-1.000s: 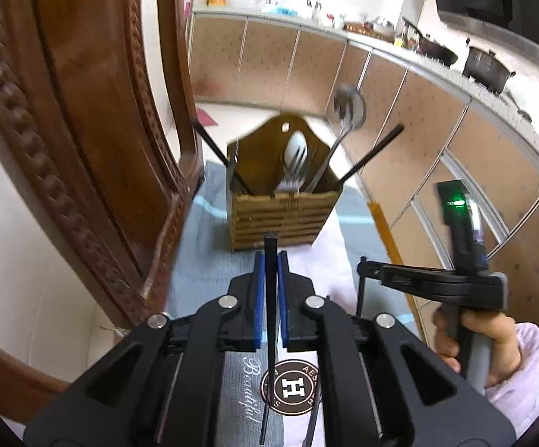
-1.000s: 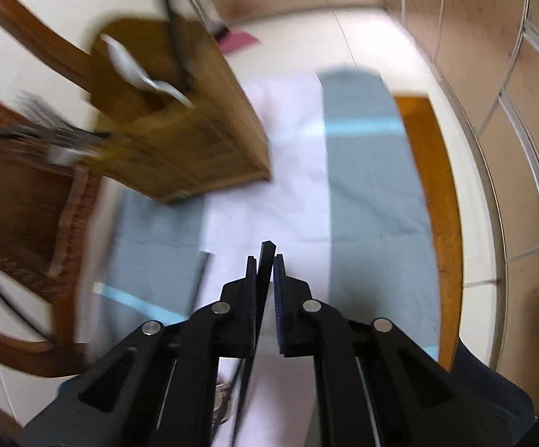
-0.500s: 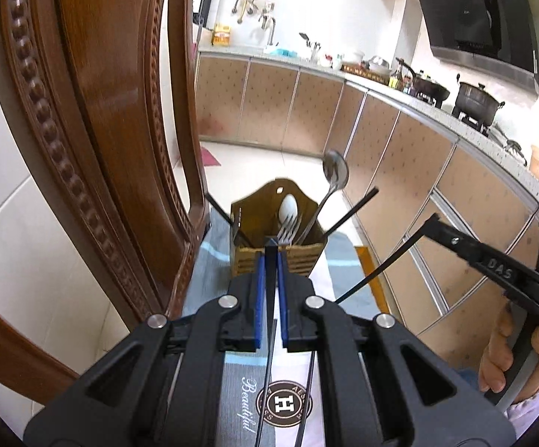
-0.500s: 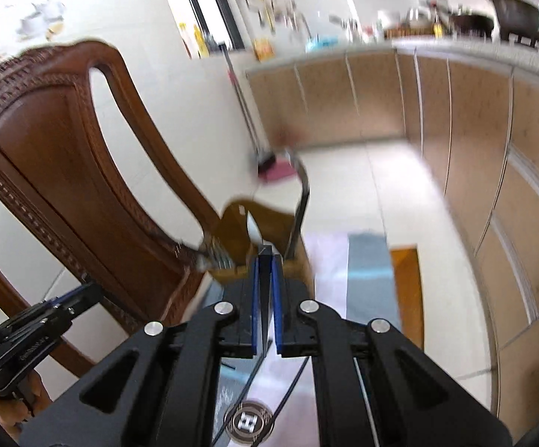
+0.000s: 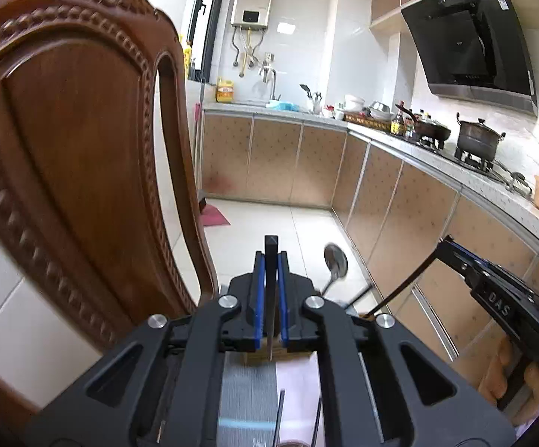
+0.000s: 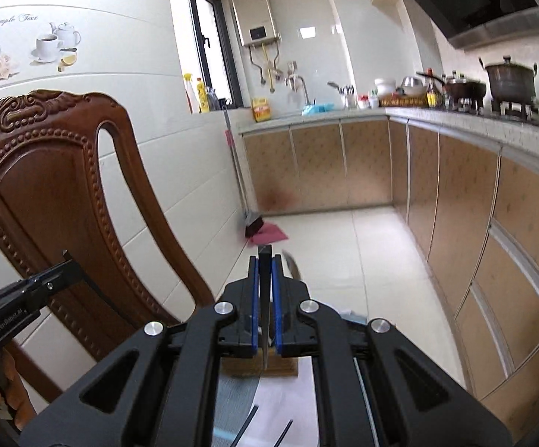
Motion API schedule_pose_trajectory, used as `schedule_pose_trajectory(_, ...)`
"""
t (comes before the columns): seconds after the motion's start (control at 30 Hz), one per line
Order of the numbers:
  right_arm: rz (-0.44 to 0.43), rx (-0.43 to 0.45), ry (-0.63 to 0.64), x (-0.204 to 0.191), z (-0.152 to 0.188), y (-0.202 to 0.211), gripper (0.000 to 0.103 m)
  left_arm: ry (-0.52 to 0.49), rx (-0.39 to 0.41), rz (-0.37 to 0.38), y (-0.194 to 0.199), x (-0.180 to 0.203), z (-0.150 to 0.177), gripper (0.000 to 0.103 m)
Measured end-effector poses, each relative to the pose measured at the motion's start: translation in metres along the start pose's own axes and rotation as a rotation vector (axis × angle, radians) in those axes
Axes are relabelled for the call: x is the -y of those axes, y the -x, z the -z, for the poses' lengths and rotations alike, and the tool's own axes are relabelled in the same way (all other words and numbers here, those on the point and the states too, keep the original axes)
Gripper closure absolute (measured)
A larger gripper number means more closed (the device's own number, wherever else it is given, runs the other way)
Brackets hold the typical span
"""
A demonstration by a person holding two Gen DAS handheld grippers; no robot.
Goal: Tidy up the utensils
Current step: 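Lift the chopsticks into the wooden holder and open both tools, then move both tools back down to the last chopsticks on the cloth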
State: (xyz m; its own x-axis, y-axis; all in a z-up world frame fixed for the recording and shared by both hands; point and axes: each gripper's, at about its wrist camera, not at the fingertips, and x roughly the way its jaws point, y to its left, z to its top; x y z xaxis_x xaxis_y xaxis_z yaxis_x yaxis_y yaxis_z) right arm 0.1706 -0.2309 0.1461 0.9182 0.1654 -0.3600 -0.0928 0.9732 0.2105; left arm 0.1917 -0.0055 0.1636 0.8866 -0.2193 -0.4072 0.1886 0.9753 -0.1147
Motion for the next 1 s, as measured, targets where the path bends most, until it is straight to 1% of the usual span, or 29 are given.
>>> schedule_pose_trajectory(0.07,0.011,0.025,0.010,-0.002,-0.007,-0.002,0.096,0.005,0.026,-0.009,-0.012,0.002,-0.009,0.096)
schedule_pose_trajectory(0.17,0.026,0.062,0.022,-0.007,-0.016,-0.010,0.096,0.014,0.038,-0.021,-0.033,0.005,-0.016,0.096)
schedule_pose_trajectory(0.3,0.041,0.060,0.043,-0.012,-0.013,-0.030,0.096,0.026,0.050,-0.064,-0.070,0.006,-0.009,0.096)
schedule_pose_trajectory(0.4,0.039,0.026,0.044,-0.012,-0.001,-0.056,0.096,0.041,0.035,-0.074,-0.094,0.001,0.001,0.096)
schedule_pose_trajectory(0.43,0.029,0.009,0.046,-0.011,0.006,-0.067,0.096,0.049,0.022,-0.078,-0.105,-0.001,0.006,0.096)
schedule_pose_trajectory(0.5,0.038,-0.020,0.048,-0.009,0.016,-0.081,0.096,0.064,-0.003,-0.084,-0.124,-0.007,0.015,0.096)
schedule_pose_trajectory(0.6,0.045,-0.065,0.036,-0.002,0.031,-0.100,0.096,0.086,-0.044,-0.082,-0.143,-0.015,0.027,0.096)
schedule_pose_trajectory(0.8,0.047,-0.140,0.039,0.005,0.053,-0.119,0.096,0.089,-0.099,-0.075,-0.159,-0.019,0.047,0.096)
schedule_pose_trajectory(0.83,0.049,-0.150,0.039,0.005,0.055,-0.120,0.095,0.089,-0.098,-0.078,-0.157,-0.020,0.048,0.088)
schedule_pose_trajectory(0.87,0.051,-0.157,0.039,0.006,0.056,-0.119,0.088,0.085,-0.097,-0.073,-0.153,-0.019,0.049,0.079)
schedule_pose_trajectory(0.9,0.055,-0.156,0.038,0.007,0.055,-0.116,0.081,0.080,-0.096,-0.071,-0.151,-0.017,0.047,0.060)
schedule_pose_trajectory(0.93,0.062,-0.148,0.039,0.008,0.054,-0.111,0.064,0.073,-0.085,-0.070,-0.144,-0.017,0.048,0.050)
schedule_pose_trajectory(0.97,0.062,-0.131,0.040,0.008,0.052,-0.104,0.056,0.060,-0.069,-0.075,-0.135,-0.014,0.048,0.049)
schedule_pose_trajectory(1.0,0.066,-0.109,0.046,0.009,0.050,-0.094,0.055,0.048,-0.064,-0.078,-0.128,-0.013,0.050,0.048)
